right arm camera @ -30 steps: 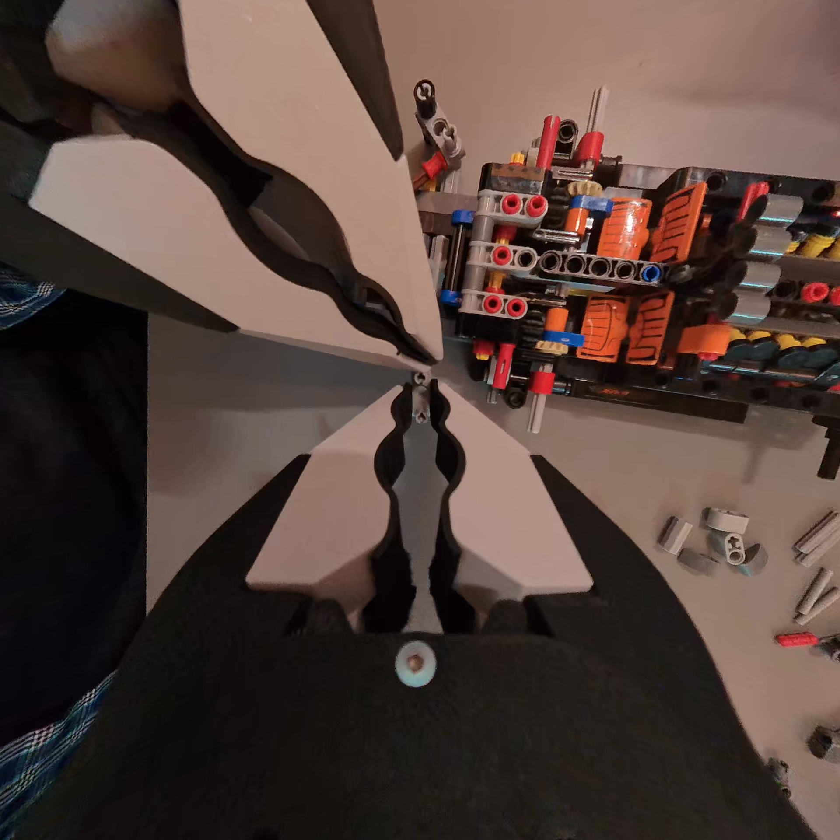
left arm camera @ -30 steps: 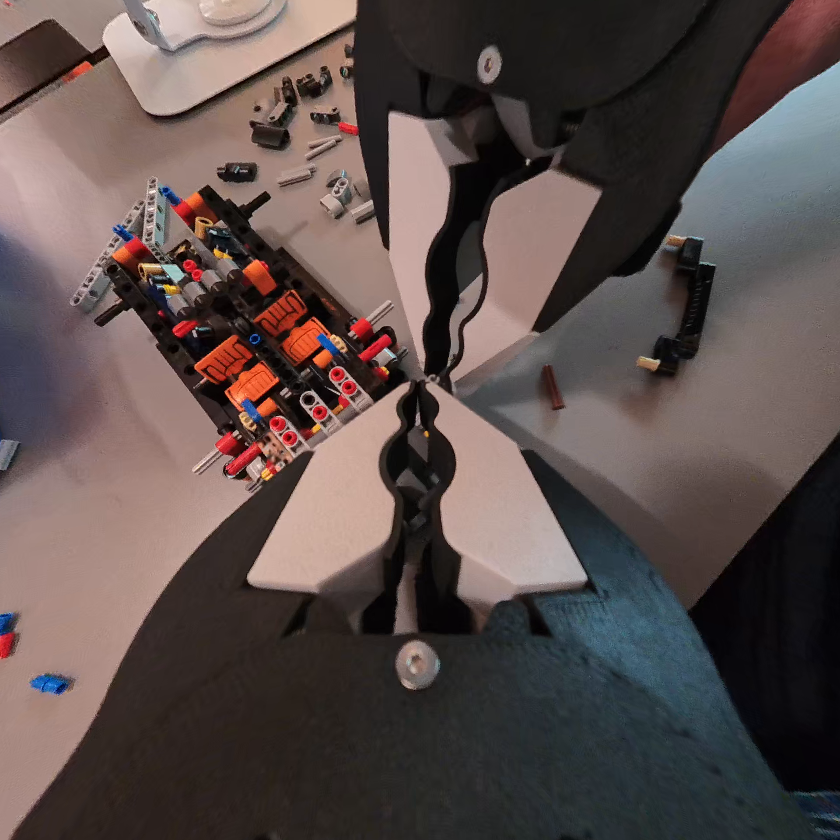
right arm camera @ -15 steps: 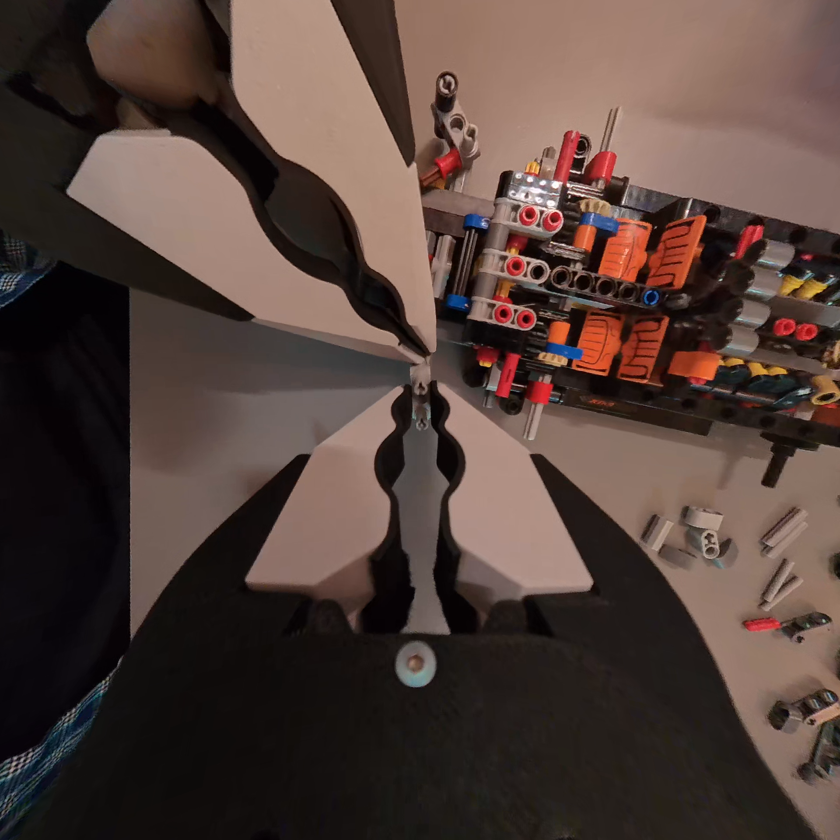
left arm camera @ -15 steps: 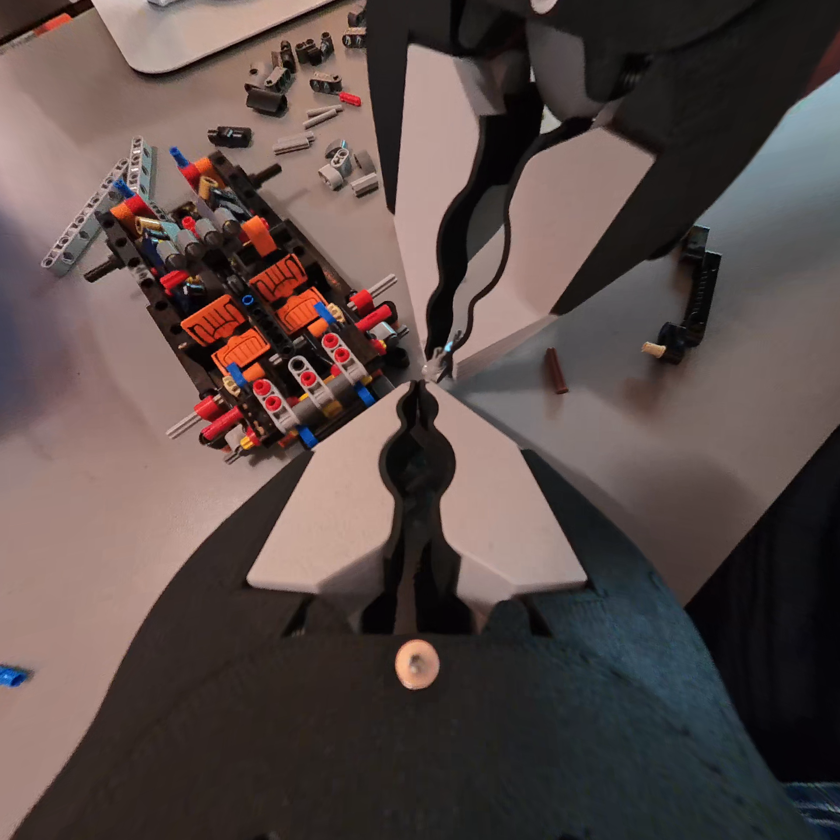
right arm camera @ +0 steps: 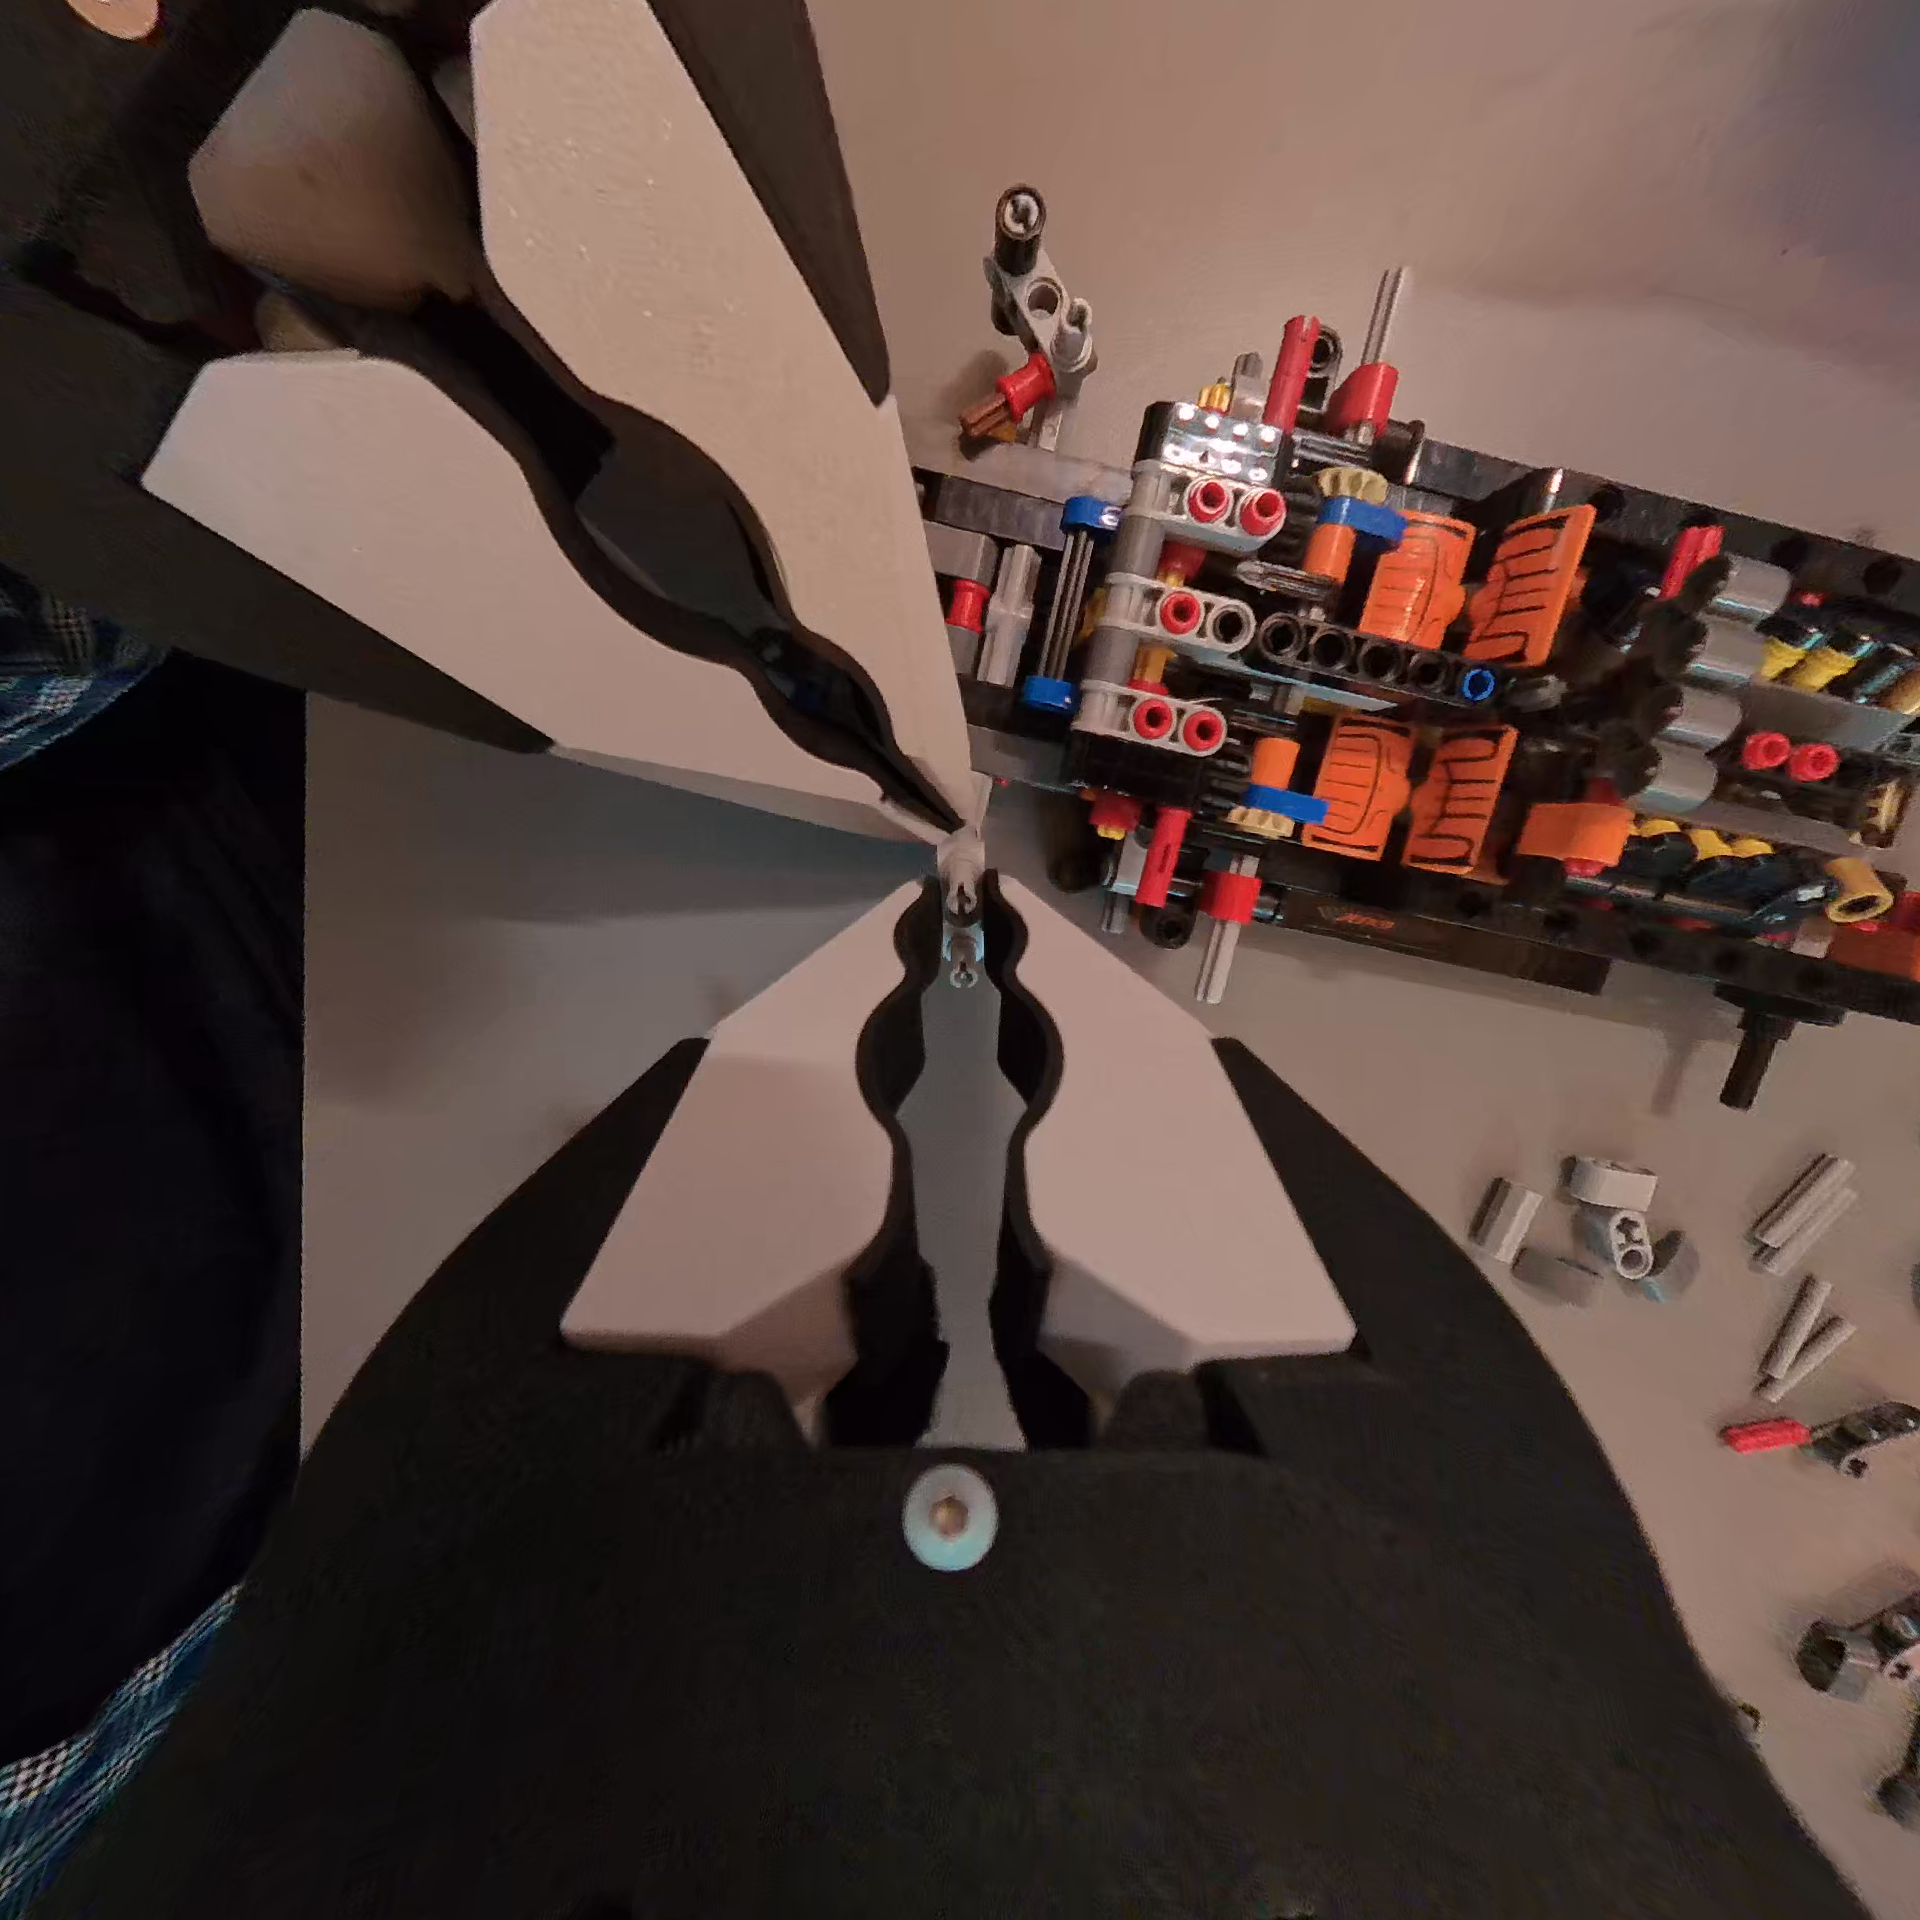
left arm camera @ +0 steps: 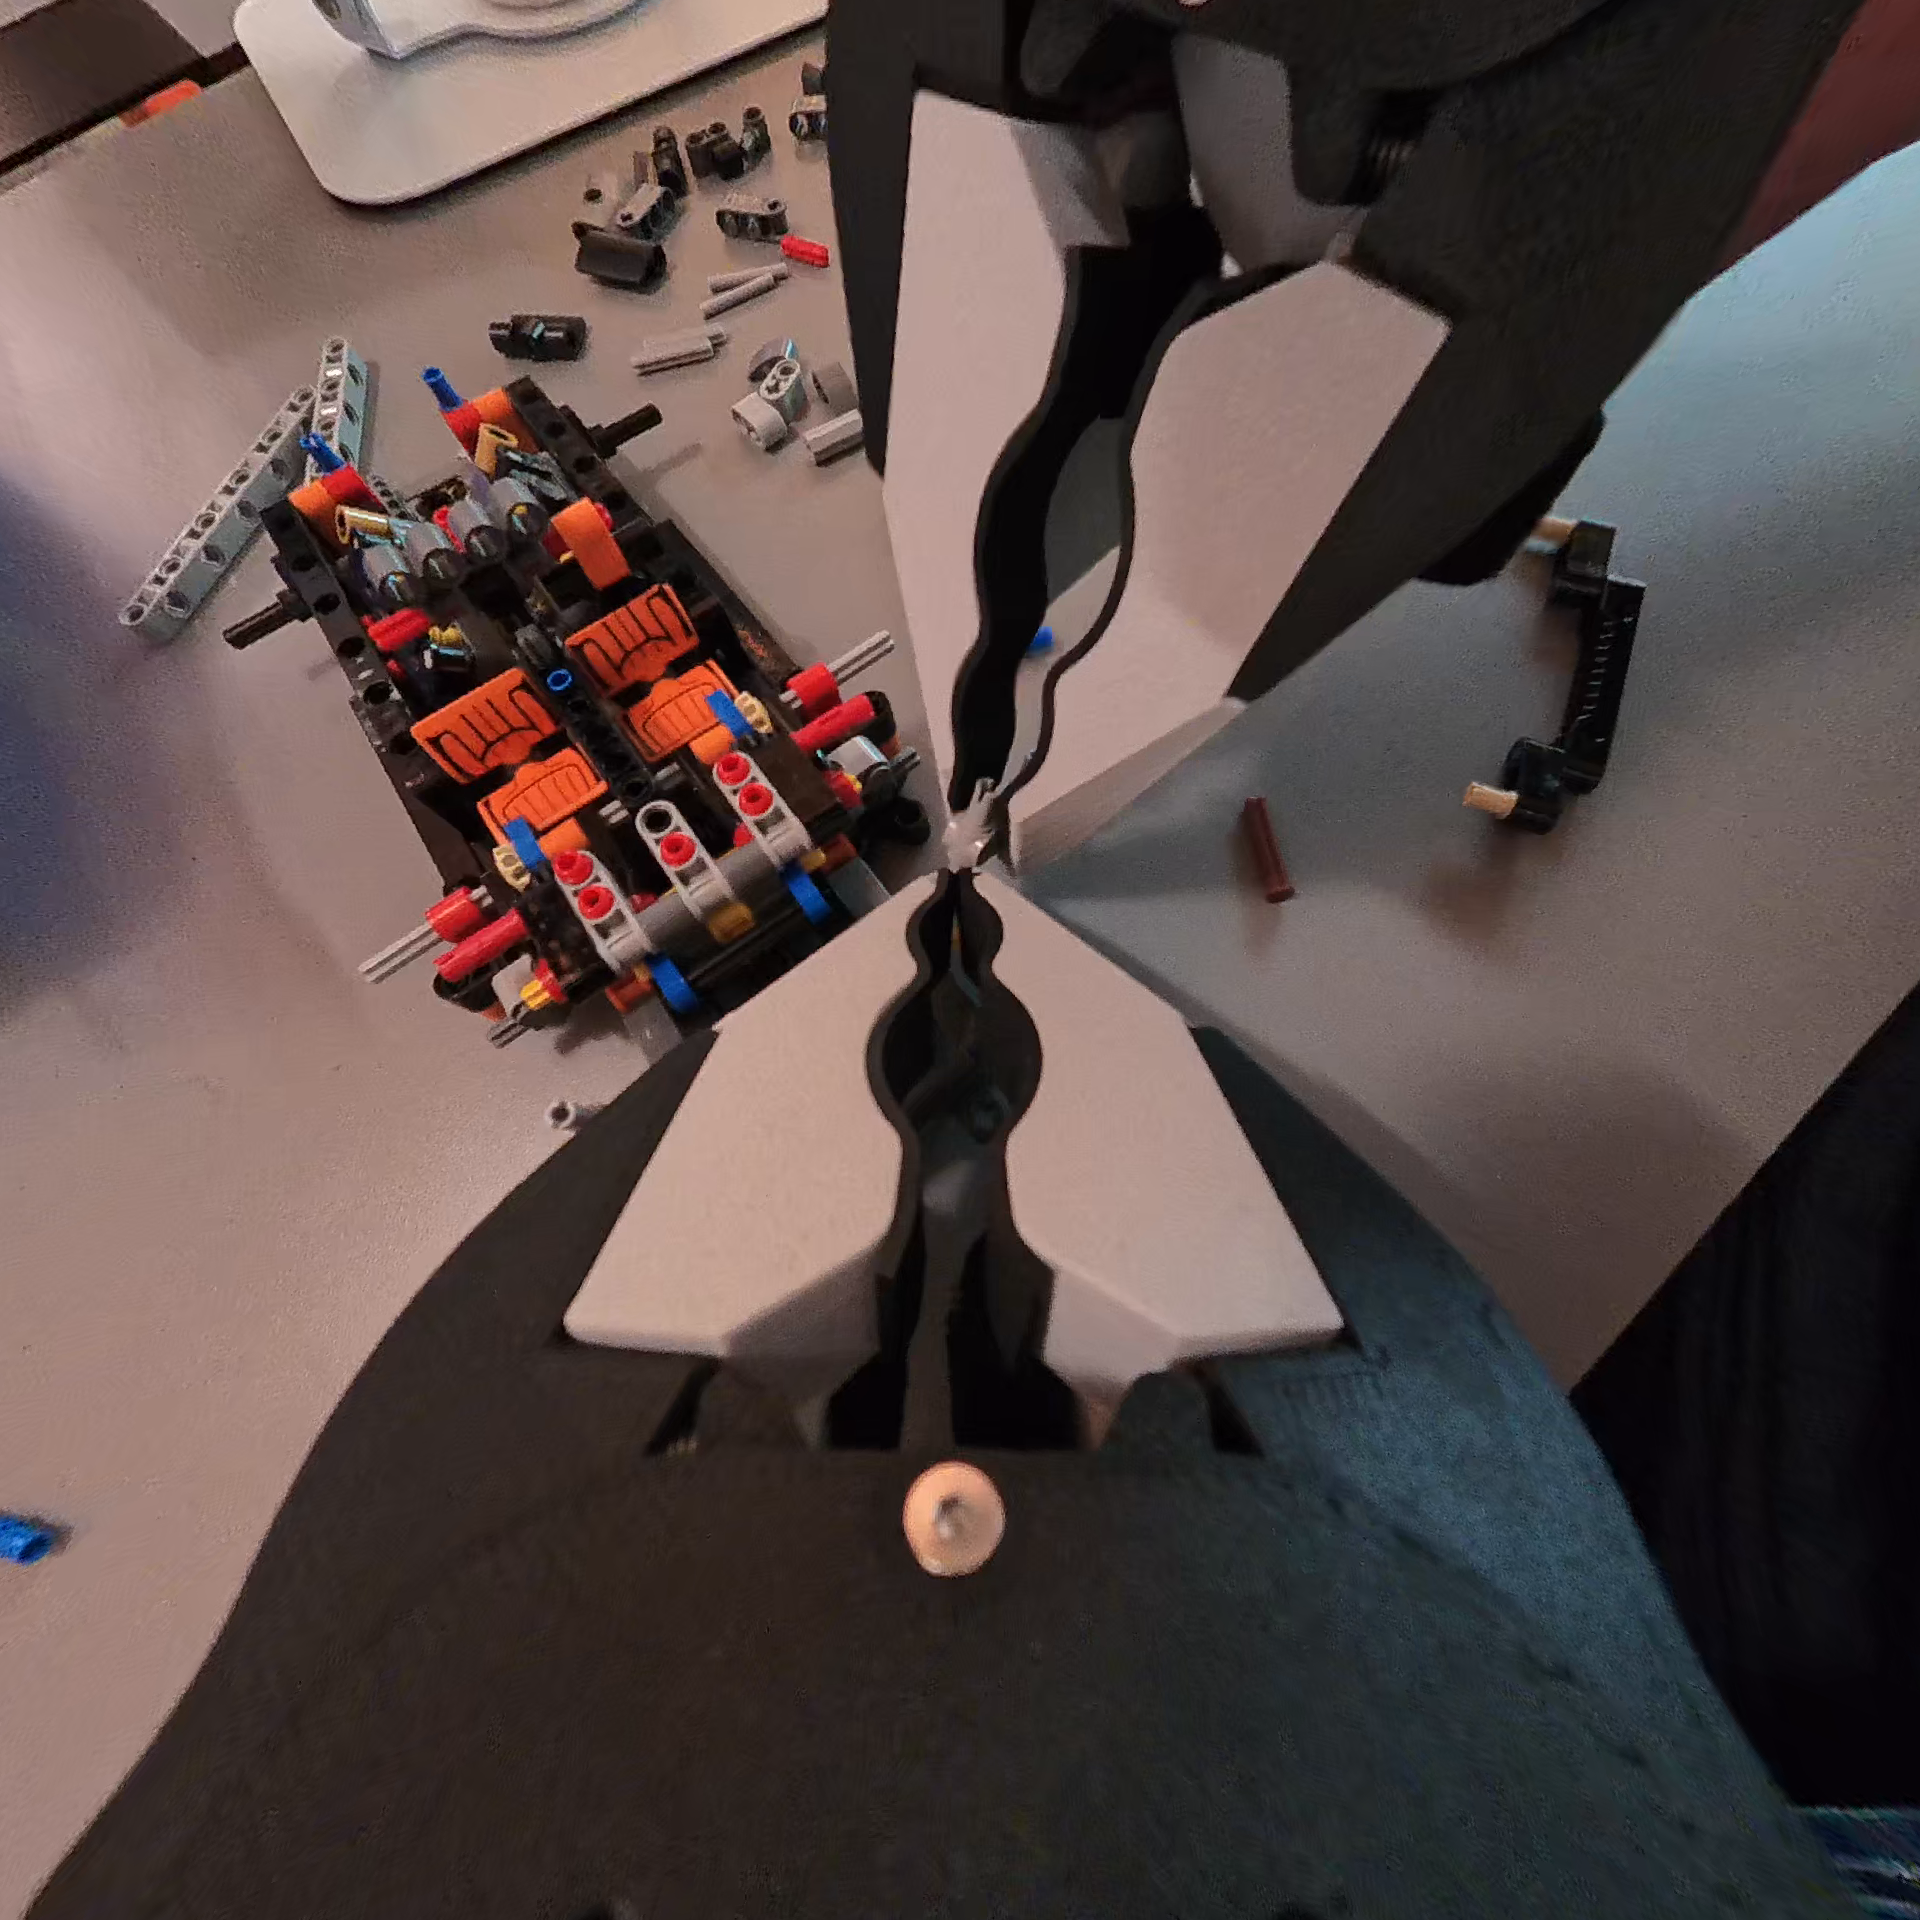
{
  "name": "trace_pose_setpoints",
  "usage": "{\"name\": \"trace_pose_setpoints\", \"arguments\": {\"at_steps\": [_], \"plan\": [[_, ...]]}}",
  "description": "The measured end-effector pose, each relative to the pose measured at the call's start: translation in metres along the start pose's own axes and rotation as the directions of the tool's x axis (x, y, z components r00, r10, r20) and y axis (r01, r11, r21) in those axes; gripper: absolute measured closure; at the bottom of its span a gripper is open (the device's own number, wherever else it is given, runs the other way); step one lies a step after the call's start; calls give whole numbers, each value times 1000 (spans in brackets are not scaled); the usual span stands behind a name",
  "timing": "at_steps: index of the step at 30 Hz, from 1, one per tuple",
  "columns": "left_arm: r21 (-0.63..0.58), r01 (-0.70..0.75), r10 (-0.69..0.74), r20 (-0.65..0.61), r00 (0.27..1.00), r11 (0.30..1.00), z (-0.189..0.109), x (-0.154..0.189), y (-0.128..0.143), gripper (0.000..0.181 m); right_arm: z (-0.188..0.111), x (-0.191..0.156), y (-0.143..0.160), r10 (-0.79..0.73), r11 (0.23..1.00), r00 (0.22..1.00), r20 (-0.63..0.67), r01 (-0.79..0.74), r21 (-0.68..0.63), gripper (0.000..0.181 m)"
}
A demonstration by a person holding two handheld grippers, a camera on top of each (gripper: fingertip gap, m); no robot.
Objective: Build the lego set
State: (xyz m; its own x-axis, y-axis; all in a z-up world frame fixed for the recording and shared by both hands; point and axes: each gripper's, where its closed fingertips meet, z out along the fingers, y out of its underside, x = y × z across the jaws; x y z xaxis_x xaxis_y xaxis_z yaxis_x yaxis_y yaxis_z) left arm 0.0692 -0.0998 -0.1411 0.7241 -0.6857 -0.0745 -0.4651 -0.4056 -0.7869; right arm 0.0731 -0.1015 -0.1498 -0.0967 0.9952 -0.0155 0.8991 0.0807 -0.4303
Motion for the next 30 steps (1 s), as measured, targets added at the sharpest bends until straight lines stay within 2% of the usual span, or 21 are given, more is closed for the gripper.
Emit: {"name": "trace_pose_setpoints", "arguments": {"at_steps": [4,7,12,19,27,30], "plan": [[48,-9,9,10,1000,999,-9,-1,-10,176,-14,0,-6,28,998,999,24,-29,59,177],[107,-35,32,26,999,994,-15,1,-22,171,-27,-7,-12,58,989,993,100,-71,129,177],[131,-111,106,49,993,985,-18,8,-29,176,-35,-13,-14,62,981,986,152,-88,172,176],[202,-94,85,53,995,975,-27,8,-39,177,-49,-15,-24,85,940,971,224,-152,305,176],[204,-122,111,65,992,971,-28,11,-41,177,-63,-17,-30,128,875,931,343,-268,403,169],[203,-127,115,70,991,971,-28,11,-42,177,-61,-15,-29,127,876,939,320,-258,408,176]]}}
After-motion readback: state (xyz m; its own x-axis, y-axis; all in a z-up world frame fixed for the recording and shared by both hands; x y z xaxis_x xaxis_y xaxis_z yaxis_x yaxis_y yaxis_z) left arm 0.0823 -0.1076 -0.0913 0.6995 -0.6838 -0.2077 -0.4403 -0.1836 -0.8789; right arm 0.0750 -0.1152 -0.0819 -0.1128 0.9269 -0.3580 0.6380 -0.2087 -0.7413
